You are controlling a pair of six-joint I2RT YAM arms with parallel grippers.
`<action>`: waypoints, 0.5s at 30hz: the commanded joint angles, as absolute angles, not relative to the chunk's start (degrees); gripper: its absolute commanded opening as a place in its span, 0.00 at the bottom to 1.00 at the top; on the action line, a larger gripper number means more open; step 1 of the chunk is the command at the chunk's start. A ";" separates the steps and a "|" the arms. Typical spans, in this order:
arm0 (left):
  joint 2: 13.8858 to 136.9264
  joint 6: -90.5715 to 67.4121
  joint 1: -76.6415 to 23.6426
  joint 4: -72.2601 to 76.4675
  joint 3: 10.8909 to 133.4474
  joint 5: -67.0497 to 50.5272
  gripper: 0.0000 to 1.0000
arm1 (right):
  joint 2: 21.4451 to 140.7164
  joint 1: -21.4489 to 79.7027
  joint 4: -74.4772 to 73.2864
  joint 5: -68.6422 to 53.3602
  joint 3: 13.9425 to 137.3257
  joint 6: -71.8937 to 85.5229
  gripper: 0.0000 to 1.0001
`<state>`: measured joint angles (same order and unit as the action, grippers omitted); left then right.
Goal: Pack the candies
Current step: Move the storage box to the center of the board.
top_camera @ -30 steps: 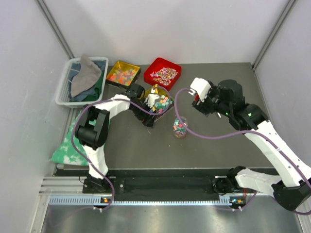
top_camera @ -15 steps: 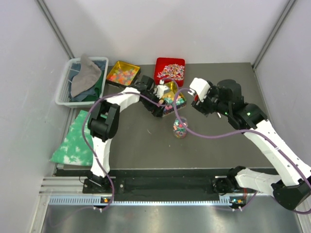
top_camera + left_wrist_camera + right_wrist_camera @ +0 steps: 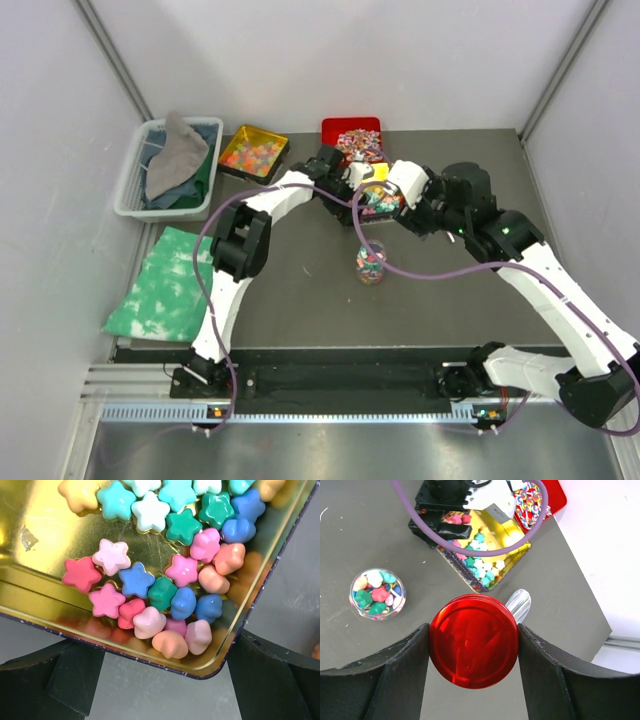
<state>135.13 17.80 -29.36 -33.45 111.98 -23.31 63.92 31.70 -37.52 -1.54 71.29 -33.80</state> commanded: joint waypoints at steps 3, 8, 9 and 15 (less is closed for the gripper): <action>132.29 15.91 -29.27 -33.06 108.21 -25.57 0.99 | 63.37 31.20 -37.26 -2.28 72.78 -33.57 0.57; 116.74 19.33 -28.65 -27.00 90.58 -30.66 0.99 | 61.79 31.03 -38.32 -3.69 72.07 -33.84 0.57; 114.46 20.29 -28.57 -25.85 87.83 -33.20 0.99 | 61.61 30.76 -38.41 -3.87 72.07 -33.92 0.58; 102.58 26.45 -28.39 -16.81 71.91 -37.08 0.99 | 61.26 29.18 -39.20 -5.27 72.33 -33.49 0.58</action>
